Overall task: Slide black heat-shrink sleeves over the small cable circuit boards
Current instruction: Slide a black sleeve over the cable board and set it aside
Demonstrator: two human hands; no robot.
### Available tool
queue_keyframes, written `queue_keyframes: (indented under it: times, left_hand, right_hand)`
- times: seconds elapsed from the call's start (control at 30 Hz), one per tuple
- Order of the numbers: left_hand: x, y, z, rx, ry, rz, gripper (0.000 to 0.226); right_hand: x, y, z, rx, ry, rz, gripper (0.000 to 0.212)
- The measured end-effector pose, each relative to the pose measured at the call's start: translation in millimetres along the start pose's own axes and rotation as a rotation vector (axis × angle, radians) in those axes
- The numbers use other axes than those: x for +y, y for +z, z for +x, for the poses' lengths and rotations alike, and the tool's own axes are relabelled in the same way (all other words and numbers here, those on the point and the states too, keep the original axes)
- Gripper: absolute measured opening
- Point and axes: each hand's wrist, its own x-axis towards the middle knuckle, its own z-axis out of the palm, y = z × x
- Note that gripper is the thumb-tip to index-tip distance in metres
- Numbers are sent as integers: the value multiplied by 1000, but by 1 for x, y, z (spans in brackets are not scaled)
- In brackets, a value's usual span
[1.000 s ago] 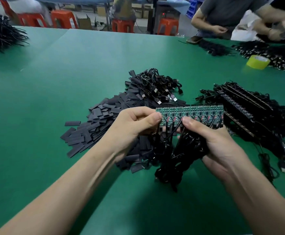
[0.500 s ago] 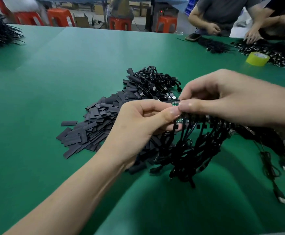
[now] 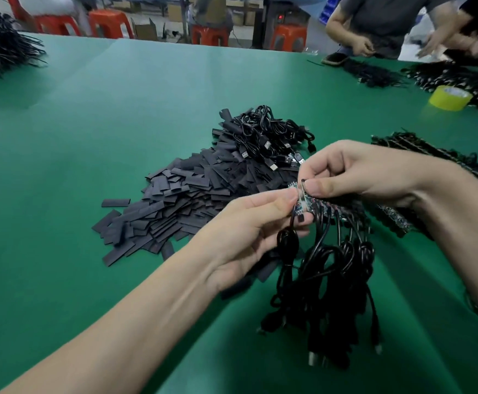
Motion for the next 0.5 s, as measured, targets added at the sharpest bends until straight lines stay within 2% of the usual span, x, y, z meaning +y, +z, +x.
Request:
queue_keyframes:
  times: [0.07, 0.13, 0.2, 0.3, 0.33, 0.4, 0.47, 0.5]
  left_hand:
    - [1, -5, 7, -9, 7, -7, 15]
    - [6, -14, 13, 37, 22, 30, 13]
    - [11, -26, 20, 105, 47, 73, 13]
    - [12, -43, 27, 195, 120, 89, 20]
    - [11, -46, 29, 226, 153, 109, 23]
    - [10, -49, 32, 267, 230, 193, 25]
    - [12, -49, 34, 279, 341, 302, 22]
    - [14, -48, 36, 282, 407, 344, 16]
  right_hand:
    - [15, -2, 2, 29, -12, 64, 13]
    - [24, -11, 0, 20, 51, 33, 15]
    - [28, -22, -2, -17, 191, -106, 21]
    - [29, -31, -1, -6, 381, -460, 34]
    - [27, -28, 2, 52, 380, -551, 37]
    - [25, -15, 14, 242, 258, -615, 37]
    - [23, 3, 28, 392, 98, -491, 30]
    - [23, 13, 35, 407, 43, -372, 28]
